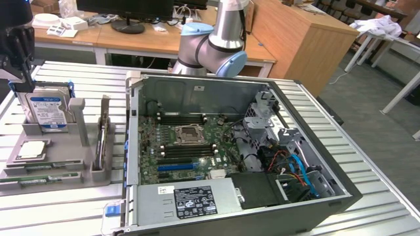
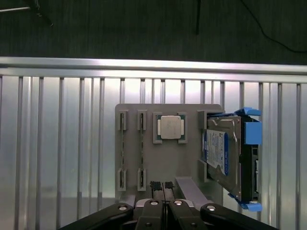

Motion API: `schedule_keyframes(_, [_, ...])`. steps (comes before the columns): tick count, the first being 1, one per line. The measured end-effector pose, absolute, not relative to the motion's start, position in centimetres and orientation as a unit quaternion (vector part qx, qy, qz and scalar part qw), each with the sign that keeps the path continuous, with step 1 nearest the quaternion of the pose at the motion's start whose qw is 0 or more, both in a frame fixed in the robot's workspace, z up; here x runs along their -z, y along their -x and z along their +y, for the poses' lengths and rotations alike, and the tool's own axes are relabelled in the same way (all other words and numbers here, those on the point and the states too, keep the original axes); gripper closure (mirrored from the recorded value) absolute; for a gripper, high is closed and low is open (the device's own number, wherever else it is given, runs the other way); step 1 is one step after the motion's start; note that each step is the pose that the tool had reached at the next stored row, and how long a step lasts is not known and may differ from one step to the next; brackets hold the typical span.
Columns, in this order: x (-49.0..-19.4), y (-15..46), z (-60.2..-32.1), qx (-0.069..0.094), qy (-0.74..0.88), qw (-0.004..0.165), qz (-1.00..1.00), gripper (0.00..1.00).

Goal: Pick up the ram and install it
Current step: 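Pick up the ram and move it above insertion slot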

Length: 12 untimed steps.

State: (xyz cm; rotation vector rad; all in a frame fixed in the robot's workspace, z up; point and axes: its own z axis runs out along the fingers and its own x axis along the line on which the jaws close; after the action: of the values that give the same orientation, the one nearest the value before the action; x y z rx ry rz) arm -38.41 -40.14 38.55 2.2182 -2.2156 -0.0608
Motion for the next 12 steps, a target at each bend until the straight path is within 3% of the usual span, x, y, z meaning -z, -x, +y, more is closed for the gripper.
schedule_keyframes(2, [-38.54,38.41,-40.14,0.019,-0.707,0.003,-0.707,0.89])
schedule_keyframes(5, [-38.55,38.41,-40.14,0.019,-0.707,0.003,-0.707,0.71])
schedule_keyframes(7, [-38.54,38.41,-40.14,0.019,-0.707,0.003,-0.707,0.71])
schedule_keyframes(8, [-38.55,38.41,-40.14,0.019,-0.707,0.003,-0.707,0.64])
schedule_keyframes(12, [-38.55,38.41,-40.14,0.019,-0.707,0.003,-0.707,0.64])
